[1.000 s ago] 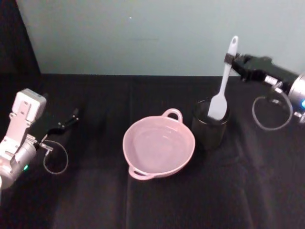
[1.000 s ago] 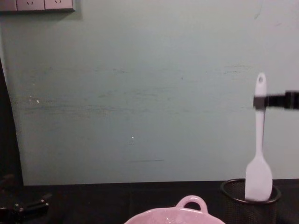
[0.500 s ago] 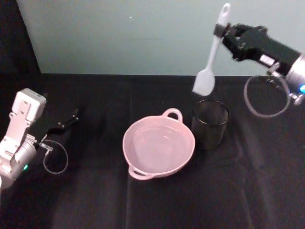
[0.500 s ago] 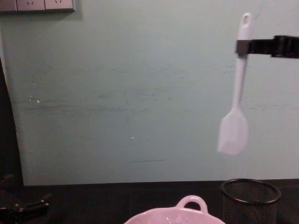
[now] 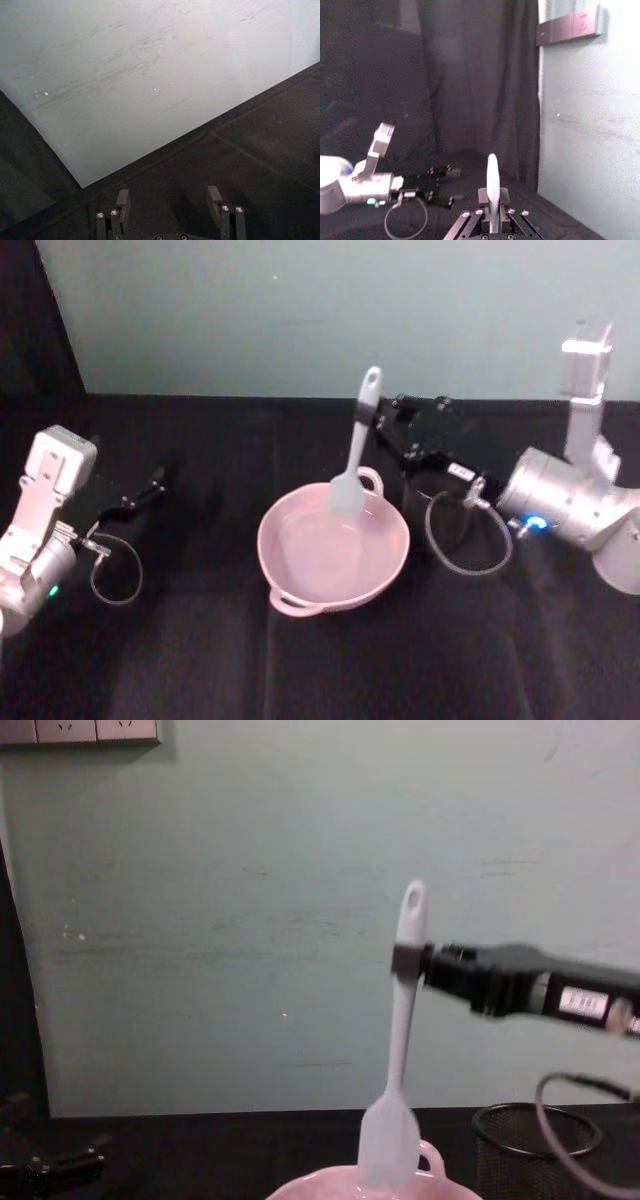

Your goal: Use the one hand to pick up the spoon and stir the clear water in the bowl.

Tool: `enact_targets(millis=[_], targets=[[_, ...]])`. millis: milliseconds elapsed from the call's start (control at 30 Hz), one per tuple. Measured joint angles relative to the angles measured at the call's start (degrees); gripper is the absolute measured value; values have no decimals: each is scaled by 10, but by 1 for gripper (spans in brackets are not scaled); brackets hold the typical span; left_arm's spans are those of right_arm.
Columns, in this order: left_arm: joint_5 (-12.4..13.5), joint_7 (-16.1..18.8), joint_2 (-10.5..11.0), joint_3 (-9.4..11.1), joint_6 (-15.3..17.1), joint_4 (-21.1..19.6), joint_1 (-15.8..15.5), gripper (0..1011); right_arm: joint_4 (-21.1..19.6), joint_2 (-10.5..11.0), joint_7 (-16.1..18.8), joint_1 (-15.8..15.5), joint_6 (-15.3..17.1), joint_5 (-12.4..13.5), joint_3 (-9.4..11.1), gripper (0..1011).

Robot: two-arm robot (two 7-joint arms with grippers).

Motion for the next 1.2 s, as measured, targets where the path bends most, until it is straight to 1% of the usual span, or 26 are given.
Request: enact_targets(millis=[100, 200, 333, 467, 567, 633, 767, 800, 833, 900, 967, 1067, 1100, 1133, 1200], targets=[[0, 0, 0, 0, 0, 0, 0, 1011, 23, -10, 11, -1, -17, -14, -8, 112], [0, 0, 0, 0, 0, 0, 0, 1011, 38, -16, 21, -4, -25, -24, -13, 112], [0, 0, 0, 0, 0, 0, 0, 1011, 45, -20, 35, -8, -26, -28, -17, 112], [0, 0, 0, 0, 0, 0, 0, 1011, 53, -31, 51, -10, -21, -27, -24, 112], [0, 0, 0, 0, 0, 0, 0, 1011, 62, -43, 59, -8, -18, -27, -31, 113], [0, 0, 0, 0, 0, 0, 0, 1011, 72, -54, 62, -4, -23, -27, -33, 112], [0, 0, 0, 0, 0, 0, 0, 1011, 100, -77, 63, 7, -43, -35, -36, 112], [0, 0, 0, 0, 0, 0, 0, 1011, 109, -83, 62, 10, -49, -39, -36, 112], [0, 0, 0, 0, 0, 0, 0, 1011, 126, -94, 58, 18, -61, -47, -36, 112], [0, 0, 0, 0, 0, 0, 0, 1011, 145, -105, 51, 26, -74, -57, -36, 112], [0, 0, 0, 0, 0, 0, 0, 1011, 179, -121, 32, 41, -95, -78, -32, 112], [0, 0, 0, 0, 0, 0, 0, 1011, 199, -129, 13, 50, -109, -95, -27, 112], [0, 0, 0, 0, 0, 0, 0, 1011, 203, -130, 9, 52, -111, -99, -26, 112], [0, 0, 0, 0, 0, 0, 0, 1011, 210, -132, -1, 55, -117, -108, -22, 112], [0, 0, 0, 0, 0, 0, 0, 1011, 212, -130, -9, 56, -120, -115, -18, 112]])
